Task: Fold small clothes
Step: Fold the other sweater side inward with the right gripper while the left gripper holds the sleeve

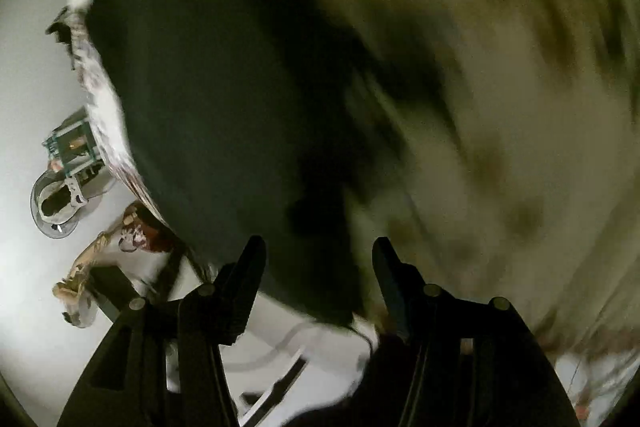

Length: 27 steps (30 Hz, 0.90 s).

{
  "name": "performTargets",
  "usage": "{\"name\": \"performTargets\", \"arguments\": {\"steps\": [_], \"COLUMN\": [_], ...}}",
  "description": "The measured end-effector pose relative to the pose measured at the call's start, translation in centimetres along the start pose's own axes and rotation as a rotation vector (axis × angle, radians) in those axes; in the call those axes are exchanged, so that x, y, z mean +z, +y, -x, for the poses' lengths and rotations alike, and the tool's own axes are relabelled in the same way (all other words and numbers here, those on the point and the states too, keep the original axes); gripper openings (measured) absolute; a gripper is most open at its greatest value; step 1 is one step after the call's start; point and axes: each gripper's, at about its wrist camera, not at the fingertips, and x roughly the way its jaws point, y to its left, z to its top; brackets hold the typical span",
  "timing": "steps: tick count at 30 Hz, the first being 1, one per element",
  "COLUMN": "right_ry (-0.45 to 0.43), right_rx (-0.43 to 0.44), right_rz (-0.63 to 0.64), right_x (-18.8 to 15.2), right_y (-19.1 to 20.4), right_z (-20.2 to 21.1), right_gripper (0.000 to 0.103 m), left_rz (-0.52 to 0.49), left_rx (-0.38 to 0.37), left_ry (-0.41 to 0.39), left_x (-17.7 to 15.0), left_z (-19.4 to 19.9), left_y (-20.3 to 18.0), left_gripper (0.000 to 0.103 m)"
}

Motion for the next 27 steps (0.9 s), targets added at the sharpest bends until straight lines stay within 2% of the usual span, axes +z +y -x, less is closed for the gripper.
{"name": "performTargets", "arguments": {"steps": [3,4,5,6,7,10,12,14,17,19,20,21,22,23,24,25,26,27], "right_ry": [0.054,0.048,0.040,0.032,0.012,-0.036,-0.048,-0.049,-0.015,-0.001,-0.004,-0.019,-0.037,-0.054,-0.054,-0.049,-0.037,-0.036], "right_rx": [0.007,0.015,0.025,0.033,0.012,-0.033,-0.077,-0.107,-0.088,-0.046,-0.031,-0.022,-0.015,0.006,0.024,0.038,0.054,0.060], "right_rz": [-0.020,-0.013,-0.012,-0.012,-0.017,0.026,0.071,0.078,0.078,0.061,0.056,0.050,0.047,0.043,0.037,0.035,0.039,0.044], "right_x": [-2.6,-3.0,-3.2,-3.8,-4.3,-5.9,-6.7,-6.3,-5.0,-5.1,-5.1,-5.1,-5.1,-5.1,-5.0,-5.1,-4.9,-5.0], "right_y": [-1.0,-0.8,-0.6,-0.6,-0.1,1.4,2.2,2.1,2.0,1.2,0.8,0.4,0.0,-0.3,-0.3,-0.7,-0.7,-1.0], "right_z": [-3.8,-4.8,-5.4,-6.0,-6.4,-7.0,-6.9,-6.9,-6.4,-5.1,-4.6,-4.0,-3.5,-3.2,-3.2,-3.4,-3.9,-4.1], "right_gripper": [0.058,0.054,0.045,0.010,0.006,0.006,0.006,0.006,0.006,0.012,0.014,0.026,0.041,0.047,0.052,0.052,0.052,0.052], "left_rz": [-0.032,-0.028,-0.019,-0.013,-0.005,-0.010,-0.030,-0.012,0.020,0.006,-0.003,-0.016,-0.027,-0.045,-0.065,-0.087,-0.104,-0.117], "left_rx": [0.048,0.046,0.040,0.034,0.028,0.034,0.100,0.121,0.022,-0.010,-0.031,-0.040,-0.042,-0.050,-0.034,-0.009,0.008,0.024], "left_ry": [-0.016,-0.023,-0.030,-0.033,-0.036,-0.042,-0.034,-0.010,0.013,0.026,0.037,0.041,0.044,0.058,0.079,0.083,0.069,0.063], "left_x": [-0.5,-0.6,-0.6,-0.6,-0.5,-0.3,-0.1,0.3,0.8,1.0,1.0,1.0,0.9,0.7,0.4,0.1,0.0,-0.2], "left_z": [0.5,0.7,1.3,1.5,2.0,3.3,2.9,2.2,2.3,2.2,1.8,1.3,0.9,0.1,-0.9,-1.6,-2.0,-2.2], "left_y": [-0.7,-0.7,-0.5,-0.3,0.0,0.8,1.1,2.6,3.3,2.5,2.0,1.2,0.7,0.1,-0.5,-1.0,-1.4,-1.7], "left_gripper": [0.004,0.004,0.003,0.003,0.003,0.001,0.000,0.000,0.002,0.012,0.033,0.054,0.059,0.060,0.059,0.057,0.027,0.009]}}
